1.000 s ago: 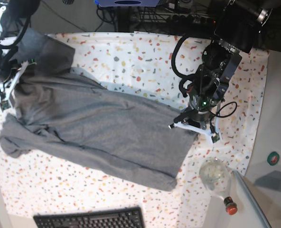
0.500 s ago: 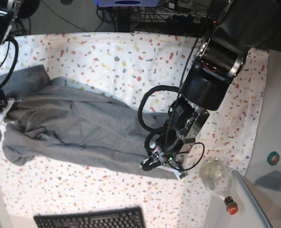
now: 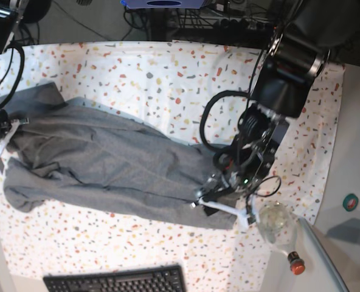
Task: Layout the t-shirt on the table in an organized manner, then fold the t-shirt properly
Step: 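Grasp the shirt hem with the left gripper and drag it outward, then lift the shirt with both grippers and spread it flat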
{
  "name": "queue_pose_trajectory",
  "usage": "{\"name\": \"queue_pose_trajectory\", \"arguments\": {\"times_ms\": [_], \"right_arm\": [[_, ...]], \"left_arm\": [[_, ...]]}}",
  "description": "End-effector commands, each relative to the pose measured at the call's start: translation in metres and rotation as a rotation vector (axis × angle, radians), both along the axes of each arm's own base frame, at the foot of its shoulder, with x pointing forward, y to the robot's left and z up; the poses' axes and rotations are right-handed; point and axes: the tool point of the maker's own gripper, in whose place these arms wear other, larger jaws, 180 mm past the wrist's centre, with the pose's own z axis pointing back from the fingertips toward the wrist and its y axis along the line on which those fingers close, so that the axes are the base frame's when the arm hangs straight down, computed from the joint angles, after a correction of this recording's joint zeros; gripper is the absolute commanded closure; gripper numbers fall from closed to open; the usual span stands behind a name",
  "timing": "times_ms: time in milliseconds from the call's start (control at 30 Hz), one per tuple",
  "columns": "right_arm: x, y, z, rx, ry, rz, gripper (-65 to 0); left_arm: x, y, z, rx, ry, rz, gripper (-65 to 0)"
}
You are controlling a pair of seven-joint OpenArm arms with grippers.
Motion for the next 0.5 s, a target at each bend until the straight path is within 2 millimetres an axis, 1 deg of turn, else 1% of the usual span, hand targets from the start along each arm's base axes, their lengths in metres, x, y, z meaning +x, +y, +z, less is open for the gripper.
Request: {"name": "queue_pose_trajectory", "arguments": {"times_ms": [0,33,67,100,133,167,200,233,300,433,467], "right_arm": [[0.013,-0.008,0.016,-0.021,-0.053,0.001,0.0],[0.013,-0.008,0.016,-0.021,-0.053,0.001,0.0],[0.013,-0.007,0.016,-0.020,-0.053,0.001,0.0],[0.013,-0.007,0.015,-0.018,-0.053,0.001,0.0],[0.013,-0.007,0.015,-0.018,-0.053,0.001,0.0],[0.013,-0.006,0.015,-0.016,-0.052,0.001,0.0],[0.013,-0.006,0.014,-0.015,-0.052,0.001,0.0],[0.013,-0.005,0.014,-0.013,-0.051,0.001,0.0],[0.013,-0.005,0.014,-0.012,-0.050,0.000,0.0],[0.012,-0.005,0.012,-0.006,-0.048,-0.002,0.0],[0.009,-0.005,0.010,-0.006,-0.041,-0.002,0.0]], "left_arm": [[0.001,0.013,0.018,-0.003,-0.065,0.024,-43.8],[-0.011,0.025,0.019,-0.009,-0.073,0.046,-43.4],[-0.024,0.041,0.018,-0.011,-0.077,0.080,-43.4],[-0.038,0.055,0.014,-0.012,-0.069,0.112,-43.4],[-0.053,0.068,0.006,-0.011,-0.050,0.146,-43.3],[-0.064,0.079,-0.001,0.002,-0.036,0.162,-43.3],[-0.073,0.085,-0.007,0.005,-0.023,0.158,-43.3],[-0.080,0.083,-0.014,-0.001,-0.015,0.124,-43.3],[-0.087,0.077,-0.021,-0.018,-0.021,0.056,-44.3],[-0.088,0.065,-0.021,-0.038,-0.032,-0.006,-44.6],[-0.088,0.064,-0.021,-0.042,-0.032,-0.005,-46.4]]}}
